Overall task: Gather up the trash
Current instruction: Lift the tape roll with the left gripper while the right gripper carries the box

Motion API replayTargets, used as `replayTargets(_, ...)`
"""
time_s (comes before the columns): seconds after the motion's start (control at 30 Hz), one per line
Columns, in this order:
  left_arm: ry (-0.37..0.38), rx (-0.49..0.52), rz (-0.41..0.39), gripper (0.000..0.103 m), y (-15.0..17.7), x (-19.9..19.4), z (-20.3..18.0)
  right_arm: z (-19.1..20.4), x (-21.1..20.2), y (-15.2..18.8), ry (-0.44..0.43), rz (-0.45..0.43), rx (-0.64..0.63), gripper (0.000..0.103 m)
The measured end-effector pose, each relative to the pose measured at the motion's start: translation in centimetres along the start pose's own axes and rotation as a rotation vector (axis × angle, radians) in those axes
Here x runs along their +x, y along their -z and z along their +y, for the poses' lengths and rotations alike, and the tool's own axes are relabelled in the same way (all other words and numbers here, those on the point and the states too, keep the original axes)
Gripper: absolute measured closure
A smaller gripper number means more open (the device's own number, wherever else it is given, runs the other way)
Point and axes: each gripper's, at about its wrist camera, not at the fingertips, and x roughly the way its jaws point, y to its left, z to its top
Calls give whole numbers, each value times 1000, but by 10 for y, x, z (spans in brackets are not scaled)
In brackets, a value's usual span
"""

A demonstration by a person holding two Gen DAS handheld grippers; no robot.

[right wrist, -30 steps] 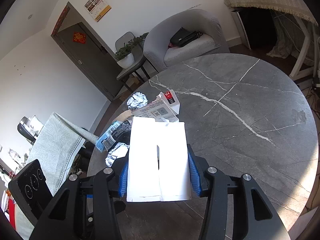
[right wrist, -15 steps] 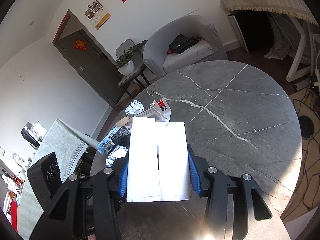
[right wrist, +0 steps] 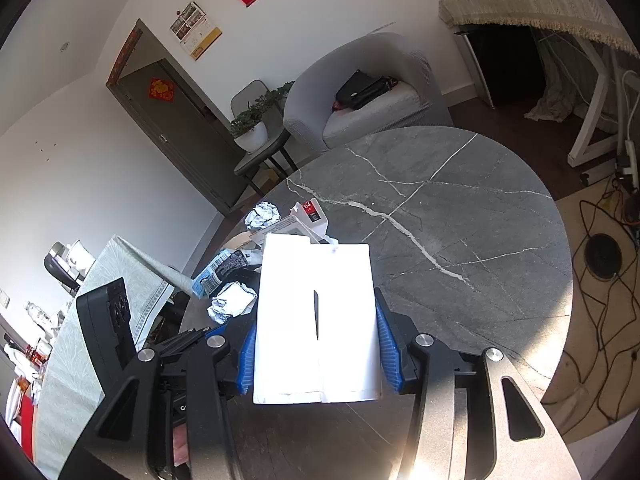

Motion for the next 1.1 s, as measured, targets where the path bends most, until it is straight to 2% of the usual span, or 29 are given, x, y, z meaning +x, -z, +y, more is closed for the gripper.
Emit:
replayTargets(0.23, 57, -7, -27, 57, 5, -20, 4, 12, 2, 1, -16, -1, -11, 53)
replayTargets(0.4, 51, 11, -81, 57, 8, -46, 10, 35, 9, 4, -27, 15, -61, 53)
replayTargets(0.7, -21, -39, -161, 57, 5, -93, 61, 85, 33, 7, -91, 30, -155, 53)
replayTargets(0.93, -107, -72, -162, 57, 18, -116, 116, 126, 66, 12, -167, 43, -186, 53)
replayTargets(1.1, -171, -128, -126, 57, 39, -125, 164, 162, 90, 18, -224, 59, -233, 53)
